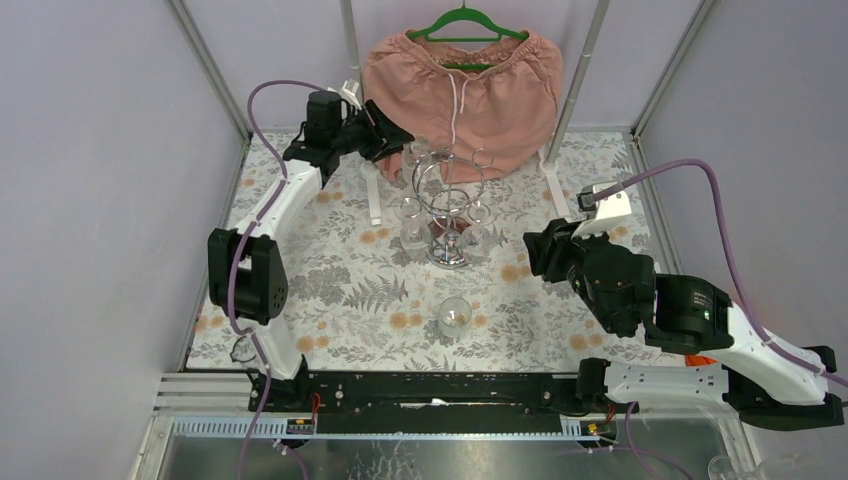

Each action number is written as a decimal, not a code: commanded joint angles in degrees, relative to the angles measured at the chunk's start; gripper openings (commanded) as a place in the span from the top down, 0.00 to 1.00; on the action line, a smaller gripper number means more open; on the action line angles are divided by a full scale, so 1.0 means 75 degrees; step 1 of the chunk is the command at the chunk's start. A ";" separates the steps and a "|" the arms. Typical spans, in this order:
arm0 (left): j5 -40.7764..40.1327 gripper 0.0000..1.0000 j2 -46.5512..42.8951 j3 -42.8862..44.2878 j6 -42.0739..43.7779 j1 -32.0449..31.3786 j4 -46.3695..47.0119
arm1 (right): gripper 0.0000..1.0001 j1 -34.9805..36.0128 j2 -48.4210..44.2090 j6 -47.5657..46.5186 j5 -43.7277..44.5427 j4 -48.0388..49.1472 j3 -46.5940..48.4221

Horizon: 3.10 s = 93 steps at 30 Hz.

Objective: Take the wine glass off the wine glass rack

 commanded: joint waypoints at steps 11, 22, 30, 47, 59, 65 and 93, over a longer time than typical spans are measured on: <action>0.0462 0.67 0.0340 0.0334 -0.0164 0.0062 0.0736 | 0.57 0.0009 -0.0274 -0.0064 0.0661 0.0557 -0.0255; 0.0928 0.79 0.0478 0.0150 -0.0512 0.0062 0.1440 | 0.58 0.0006 -0.0170 -0.0080 0.0708 0.0611 -0.0261; 0.1352 0.87 0.0602 -0.0226 -0.0900 0.0085 0.2034 | 0.58 0.0009 -0.0158 -0.0080 0.0799 0.0645 -0.0284; 0.2428 1.00 0.0584 -0.1043 -0.2219 0.0366 0.3655 | 0.57 0.0009 -0.0158 -0.0070 0.0885 0.0808 -0.0464; 0.2934 1.00 0.1208 -0.1324 -0.4809 0.0402 0.7167 | 0.57 0.0009 -0.0227 0.0058 0.0843 0.0845 -0.0600; 0.2937 1.00 0.1269 -0.1157 -0.5040 0.0412 0.7360 | 0.56 0.0009 -0.0195 0.0078 0.0859 0.0849 -0.0647; 0.3006 1.00 0.1762 -0.0220 -0.4955 0.0882 0.6802 | 0.55 0.0009 0.0051 0.0097 0.0708 0.0966 -0.0684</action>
